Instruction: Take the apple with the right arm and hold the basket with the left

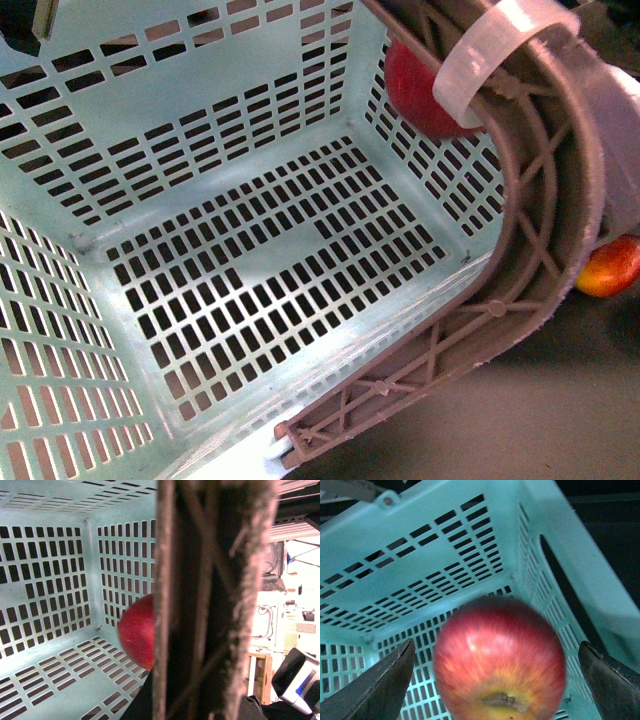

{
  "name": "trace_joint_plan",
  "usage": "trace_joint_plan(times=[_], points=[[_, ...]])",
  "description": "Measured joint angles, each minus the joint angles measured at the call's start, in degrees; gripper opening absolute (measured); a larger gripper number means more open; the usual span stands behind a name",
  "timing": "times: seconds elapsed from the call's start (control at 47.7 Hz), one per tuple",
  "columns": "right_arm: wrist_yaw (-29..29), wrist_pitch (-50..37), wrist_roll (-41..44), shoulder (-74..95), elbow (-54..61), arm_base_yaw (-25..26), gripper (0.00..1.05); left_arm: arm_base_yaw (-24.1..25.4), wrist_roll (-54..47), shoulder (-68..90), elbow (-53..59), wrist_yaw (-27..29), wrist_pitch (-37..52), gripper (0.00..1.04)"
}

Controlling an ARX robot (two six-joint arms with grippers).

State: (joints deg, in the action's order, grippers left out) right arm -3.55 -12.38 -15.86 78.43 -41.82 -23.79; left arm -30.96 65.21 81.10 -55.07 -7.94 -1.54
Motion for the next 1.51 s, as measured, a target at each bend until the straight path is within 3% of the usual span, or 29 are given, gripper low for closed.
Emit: trace_joint_plan(times=[0.356,0.524,0.692,0.755,0.965,1.51], points=[[-19.7,3.9,2.2,-16.4,4.1,13.0,0.96,0.0,-0.7,0.2,0.0,0.3,0.0,0.05],[-4.2,-15.6,11.0,-21.3,13.8,16.8,0.74,0.0,-0.7,0.2,0.0,0.2,0.0,0.05],[-1.8,-20.3,14.1,-24.9,21.3,18.1,0.51,0.0,-0.2,0.2,0.0,-0.7,0.0,0.05],[-1.1,-21.0,14.7,-27.6,25.0,19.0,0.34,0.0,-0.3,0.2,0.0,0.2,0.0,0.05],[3.1,-21.1,15.3,-32.9,30.3,23.4,0.02,0.0,-0.7,0.2,0.0,0.1,0.0,0.05],[3.5,-15.1,15.5,-46.5,37.9,23.7,0.02,0.0,-0.5,0.2,0.0,0.1,0.0,0.05]])
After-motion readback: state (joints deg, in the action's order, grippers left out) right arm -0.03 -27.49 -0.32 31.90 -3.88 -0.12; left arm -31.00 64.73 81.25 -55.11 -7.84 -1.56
